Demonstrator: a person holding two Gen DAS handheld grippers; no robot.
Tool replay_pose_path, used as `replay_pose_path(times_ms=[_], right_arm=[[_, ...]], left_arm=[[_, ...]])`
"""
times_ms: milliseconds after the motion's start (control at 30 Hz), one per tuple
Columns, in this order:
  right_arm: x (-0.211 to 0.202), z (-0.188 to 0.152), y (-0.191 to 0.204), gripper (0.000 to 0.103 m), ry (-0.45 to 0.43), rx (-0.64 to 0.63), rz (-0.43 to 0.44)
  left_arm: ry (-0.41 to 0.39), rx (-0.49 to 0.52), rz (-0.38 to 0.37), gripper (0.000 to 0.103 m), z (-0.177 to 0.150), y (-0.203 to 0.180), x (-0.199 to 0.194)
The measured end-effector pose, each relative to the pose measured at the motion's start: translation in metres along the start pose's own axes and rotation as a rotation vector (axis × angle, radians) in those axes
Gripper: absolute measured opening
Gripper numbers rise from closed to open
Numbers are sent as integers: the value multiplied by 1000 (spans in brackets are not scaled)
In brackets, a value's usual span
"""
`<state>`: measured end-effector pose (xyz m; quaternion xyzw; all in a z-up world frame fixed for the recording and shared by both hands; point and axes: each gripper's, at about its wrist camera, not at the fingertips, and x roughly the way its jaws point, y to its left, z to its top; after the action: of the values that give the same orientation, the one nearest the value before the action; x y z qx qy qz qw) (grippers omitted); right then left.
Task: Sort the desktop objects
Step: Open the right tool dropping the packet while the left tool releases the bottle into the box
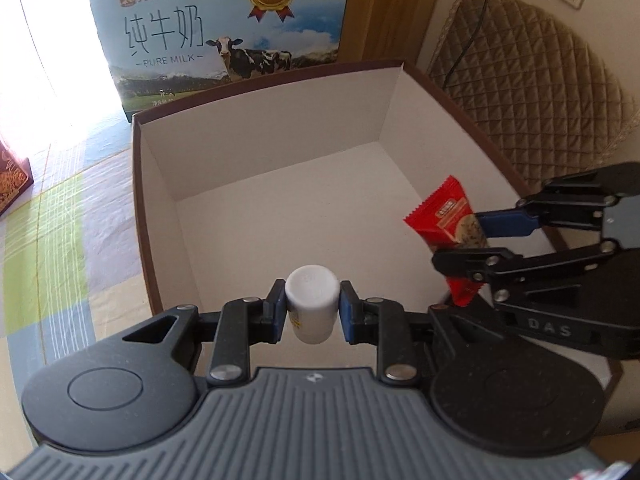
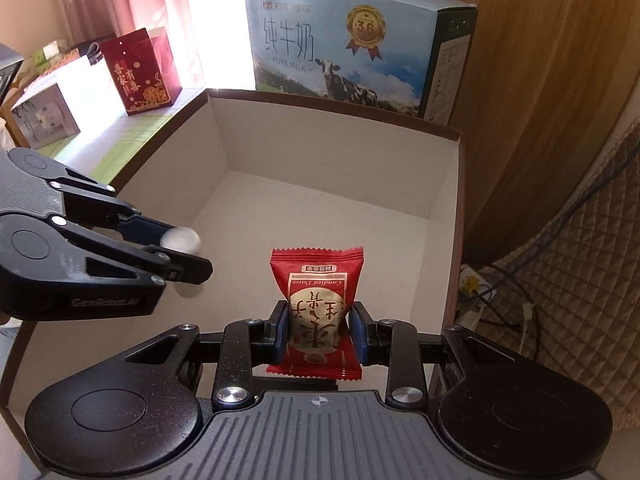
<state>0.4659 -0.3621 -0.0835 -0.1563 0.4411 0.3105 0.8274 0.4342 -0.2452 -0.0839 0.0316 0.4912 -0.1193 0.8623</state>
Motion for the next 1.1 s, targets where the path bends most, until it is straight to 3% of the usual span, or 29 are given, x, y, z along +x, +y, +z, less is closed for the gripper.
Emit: replay_pose_path(times_ms=[233,633,700,833,1100], right_arm=[[6,1,-3,29,5,-6,-4],[11,-6,-5,33,-19,-14,-14],[8,-6,-5,45,-30,-10,-21],[2,-8,-4,57,-47,-8,-12],[-20,-15,6,97,-87,-5,8]], left_arm=[[5,28,15,23,6,0,11],[-16,37,29,44,5,4,6],[-23,34,38,51,5,5,4],[-36,33,45,57,2,7,-3],[-71,29,47,70,-8,9,-21]])
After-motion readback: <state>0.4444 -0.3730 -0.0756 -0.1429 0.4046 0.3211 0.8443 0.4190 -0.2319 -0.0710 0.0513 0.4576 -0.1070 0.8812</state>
